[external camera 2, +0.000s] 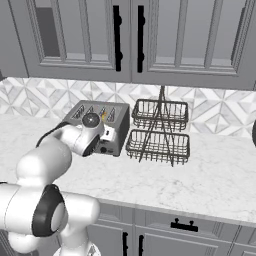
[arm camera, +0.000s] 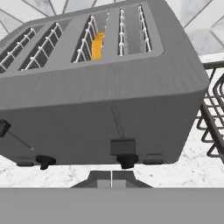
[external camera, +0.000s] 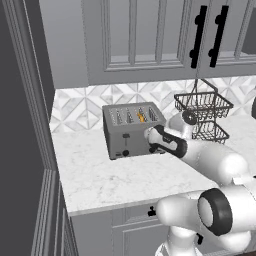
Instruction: Start the toaster. Once the lever pops up, take the bread to the plate on the dining counter.
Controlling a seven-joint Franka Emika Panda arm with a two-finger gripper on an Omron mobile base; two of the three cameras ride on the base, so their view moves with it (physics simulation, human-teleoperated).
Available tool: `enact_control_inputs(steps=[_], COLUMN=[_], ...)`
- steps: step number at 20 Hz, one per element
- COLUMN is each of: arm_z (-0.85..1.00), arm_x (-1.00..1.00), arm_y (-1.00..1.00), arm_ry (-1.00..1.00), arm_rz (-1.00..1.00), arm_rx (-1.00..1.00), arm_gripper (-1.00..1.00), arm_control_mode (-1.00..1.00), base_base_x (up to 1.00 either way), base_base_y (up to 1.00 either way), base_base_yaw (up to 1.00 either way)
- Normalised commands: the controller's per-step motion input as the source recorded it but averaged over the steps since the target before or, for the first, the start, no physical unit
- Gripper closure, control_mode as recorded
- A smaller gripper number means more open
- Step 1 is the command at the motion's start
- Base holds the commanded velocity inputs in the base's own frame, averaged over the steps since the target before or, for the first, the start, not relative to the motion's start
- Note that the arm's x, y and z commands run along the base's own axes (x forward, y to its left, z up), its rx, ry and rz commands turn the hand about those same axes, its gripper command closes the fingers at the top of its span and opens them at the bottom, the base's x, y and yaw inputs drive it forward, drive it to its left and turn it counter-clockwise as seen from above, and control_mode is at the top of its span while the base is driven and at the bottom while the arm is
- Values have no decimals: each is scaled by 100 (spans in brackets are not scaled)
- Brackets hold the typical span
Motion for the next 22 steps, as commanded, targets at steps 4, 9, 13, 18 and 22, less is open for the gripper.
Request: enact_control_inputs(steps=[4,9,13,18,22], arm_z=[81,81,80,38,1], arm_x=[-14,-8,-6,0,0], arm_y=[7,6,3,12,14], arm_ry=[0,0,0,-1,-13], arm_rz=[0,0,0,-1,-6], arm_rx=[-2,-6,-5,-5,-3], arm_gripper=[100,100,100,100,100], arm_control_mode=[-100,-100,-100,-100,-100], base_base_x=[0,0,0,0,0], base_base_y=[0,0,0,0,0], base_base_yaw=[0,0,0,0,0])
